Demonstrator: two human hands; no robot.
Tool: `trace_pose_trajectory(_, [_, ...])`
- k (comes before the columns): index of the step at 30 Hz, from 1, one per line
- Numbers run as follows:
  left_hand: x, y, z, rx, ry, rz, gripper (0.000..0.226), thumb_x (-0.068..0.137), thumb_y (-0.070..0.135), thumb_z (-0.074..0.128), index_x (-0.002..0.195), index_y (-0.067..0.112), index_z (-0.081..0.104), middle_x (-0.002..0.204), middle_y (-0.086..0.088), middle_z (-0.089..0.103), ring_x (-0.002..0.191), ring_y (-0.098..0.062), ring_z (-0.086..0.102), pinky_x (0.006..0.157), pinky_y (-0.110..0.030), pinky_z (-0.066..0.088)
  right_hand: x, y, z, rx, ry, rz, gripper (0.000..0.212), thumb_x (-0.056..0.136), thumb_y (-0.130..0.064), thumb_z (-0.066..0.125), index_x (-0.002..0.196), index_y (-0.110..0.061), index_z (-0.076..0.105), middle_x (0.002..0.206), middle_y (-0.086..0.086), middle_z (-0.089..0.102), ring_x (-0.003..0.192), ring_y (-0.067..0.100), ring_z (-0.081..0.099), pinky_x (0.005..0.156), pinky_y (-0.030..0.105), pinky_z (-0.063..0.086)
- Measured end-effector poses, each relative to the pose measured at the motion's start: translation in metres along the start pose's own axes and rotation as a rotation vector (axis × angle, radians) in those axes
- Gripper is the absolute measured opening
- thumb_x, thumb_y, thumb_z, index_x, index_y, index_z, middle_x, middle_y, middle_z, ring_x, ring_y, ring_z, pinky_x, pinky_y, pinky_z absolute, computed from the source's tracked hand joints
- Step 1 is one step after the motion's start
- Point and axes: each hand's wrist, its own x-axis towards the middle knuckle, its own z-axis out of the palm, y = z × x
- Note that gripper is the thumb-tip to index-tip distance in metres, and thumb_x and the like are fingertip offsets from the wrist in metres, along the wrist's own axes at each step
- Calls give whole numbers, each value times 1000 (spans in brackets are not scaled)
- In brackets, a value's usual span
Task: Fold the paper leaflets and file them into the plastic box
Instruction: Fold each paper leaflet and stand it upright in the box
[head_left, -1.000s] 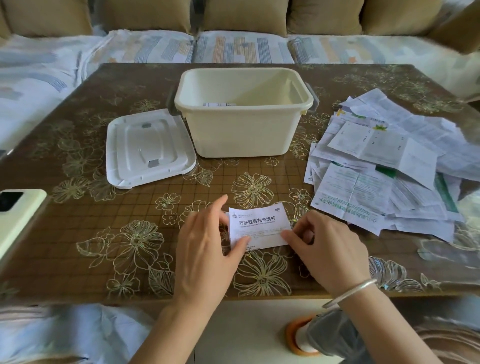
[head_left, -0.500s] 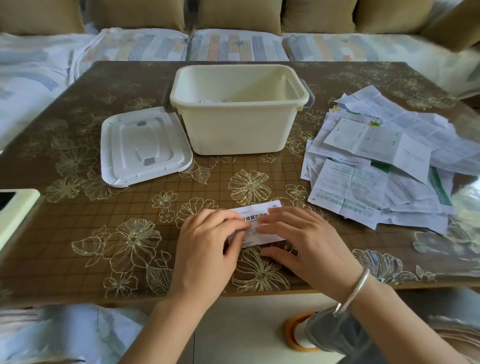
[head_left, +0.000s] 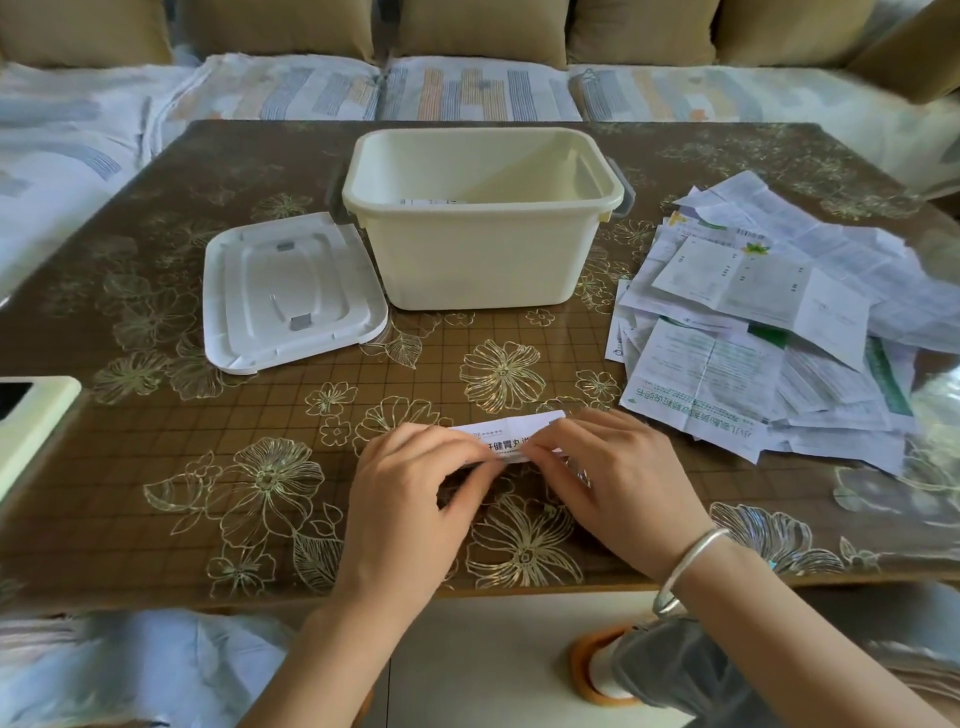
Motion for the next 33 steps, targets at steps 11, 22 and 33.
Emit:
trace_pose_trajectory(11, [18, 7, 4, 102, -8, -147, 12, 86, 35, 66, 91, 25, 71, 78, 14, 68, 70, -10, 59, 57, -29, 49, 9, 6, 4, 216, -17, 408, 24, 81, -47, 63, 100, -33, 62, 84, -18, 66, 67, -7, 54, 60, 14, 43])
trace_pose_trajectory(22, [18, 11, 14, 265, 0, -163, 12, 82, 24, 75, 92, 21, 68, 79, 6, 64, 73, -20, 56, 56, -33, 46, 13, -1, 12, 39, -24, 433, 21, 84, -41, 66, 100, -29, 61, 89, -15, 59, 66, 8, 54, 57, 27, 46])
trace_pose_trajectory(33, [17, 14, 16, 289, 21, -238, 29, 78, 26, 76, 103, 20, 62, 98, 1, 58, 89, -22, 56, 67, -35, 49, 12, -23, 23, -174, -5, 459, 29, 83, -55, 59, 91, -27, 58, 88, -7, 51, 80, 16, 50, 57, 27, 40])
